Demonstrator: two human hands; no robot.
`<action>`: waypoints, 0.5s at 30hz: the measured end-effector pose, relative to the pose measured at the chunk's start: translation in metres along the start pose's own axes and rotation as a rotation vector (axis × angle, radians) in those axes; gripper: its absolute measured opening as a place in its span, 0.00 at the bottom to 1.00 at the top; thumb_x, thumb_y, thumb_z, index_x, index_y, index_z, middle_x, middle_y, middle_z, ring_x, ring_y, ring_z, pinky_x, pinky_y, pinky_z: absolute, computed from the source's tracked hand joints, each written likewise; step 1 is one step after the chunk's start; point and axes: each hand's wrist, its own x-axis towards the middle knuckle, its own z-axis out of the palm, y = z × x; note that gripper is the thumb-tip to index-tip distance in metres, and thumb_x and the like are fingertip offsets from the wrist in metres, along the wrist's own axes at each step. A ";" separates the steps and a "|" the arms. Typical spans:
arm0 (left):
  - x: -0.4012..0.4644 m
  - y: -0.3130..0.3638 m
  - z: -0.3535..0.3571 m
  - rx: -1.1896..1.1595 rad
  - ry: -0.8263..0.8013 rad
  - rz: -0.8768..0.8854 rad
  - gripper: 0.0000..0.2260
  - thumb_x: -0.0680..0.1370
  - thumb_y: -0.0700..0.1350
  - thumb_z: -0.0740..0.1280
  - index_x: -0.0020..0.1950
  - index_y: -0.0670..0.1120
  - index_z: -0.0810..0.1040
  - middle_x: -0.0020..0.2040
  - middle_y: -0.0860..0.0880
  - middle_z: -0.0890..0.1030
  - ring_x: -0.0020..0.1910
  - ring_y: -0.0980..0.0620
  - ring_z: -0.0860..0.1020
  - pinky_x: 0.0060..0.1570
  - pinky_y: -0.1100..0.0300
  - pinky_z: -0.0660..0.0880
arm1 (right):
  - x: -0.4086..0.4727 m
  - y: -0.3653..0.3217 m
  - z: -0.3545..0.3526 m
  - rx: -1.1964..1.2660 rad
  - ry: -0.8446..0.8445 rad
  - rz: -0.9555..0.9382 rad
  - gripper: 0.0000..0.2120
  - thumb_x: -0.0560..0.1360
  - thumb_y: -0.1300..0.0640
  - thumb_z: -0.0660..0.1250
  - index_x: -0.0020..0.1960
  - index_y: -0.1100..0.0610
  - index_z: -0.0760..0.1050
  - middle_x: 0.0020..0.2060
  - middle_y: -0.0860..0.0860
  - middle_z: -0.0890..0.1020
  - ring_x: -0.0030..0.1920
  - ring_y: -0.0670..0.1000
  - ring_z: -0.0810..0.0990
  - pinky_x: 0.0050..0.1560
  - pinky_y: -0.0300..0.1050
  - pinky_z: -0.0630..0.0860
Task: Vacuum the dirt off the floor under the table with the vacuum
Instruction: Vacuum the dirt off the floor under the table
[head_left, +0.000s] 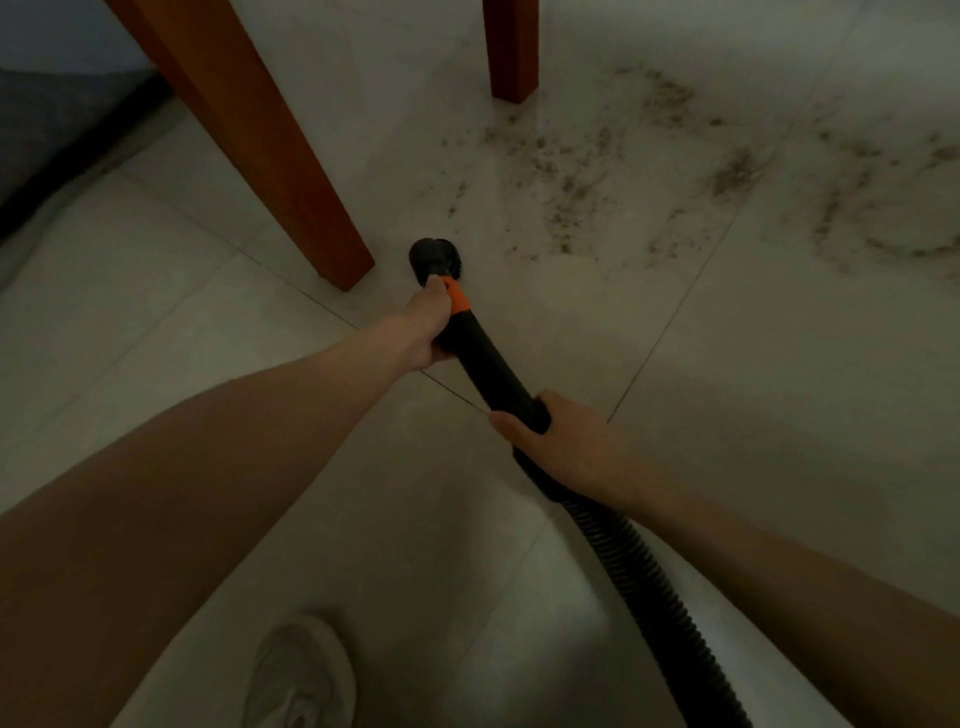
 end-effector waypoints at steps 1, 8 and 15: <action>-0.001 0.002 0.000 0.001 -0.008 -0.003 0.14 0.83 0.53 0.49 0.60 0.44 0.63 0.42 0.44 0.72 0.39 0.49 0.73 0.48 0.54 0.73 | -0.007 0.003 -0.001 0.043 0.010 0.008 0.20 0.76 0.34 0.57 0.51 0.52 0.69 0.36 0.46 0.77 0.31 0.44 0.76 0.29 0.37 0.71; -0.002 0.005 -0.007 -0.076 0.016 -0.012 0.14 0.83 0.53 0.50 0.57 0.44 0.65 0.41 0.45 0.71 0.40 0.48 0.73 0.46 0.55 0.73 | -0.030 0.000 0.007 0.063 0.185 -0.009 0.20 0.75 0.35 0.60 0.57 0.50 0.69 0.39 0.45 0.76 0.35 0.42 0.76 0.30 0.35 0.70; 0.004 0.010 -0.011 -0.240 -0.024 -0.041 0.25 0.81 0.58 0.51 0.69 0.40 0.65 0.49 0.43 0.74 0.48 0.45 0.74 0.45 0.51 0.73 | -0.004 -0.033 -0.014 -0.071 0.176 -0.026 0.23 0.75 0.36 0.59 0.57 0.54 0.68 0.43 0.51 0.77 0.36 0.48 0.76 0.33 0.42 0.73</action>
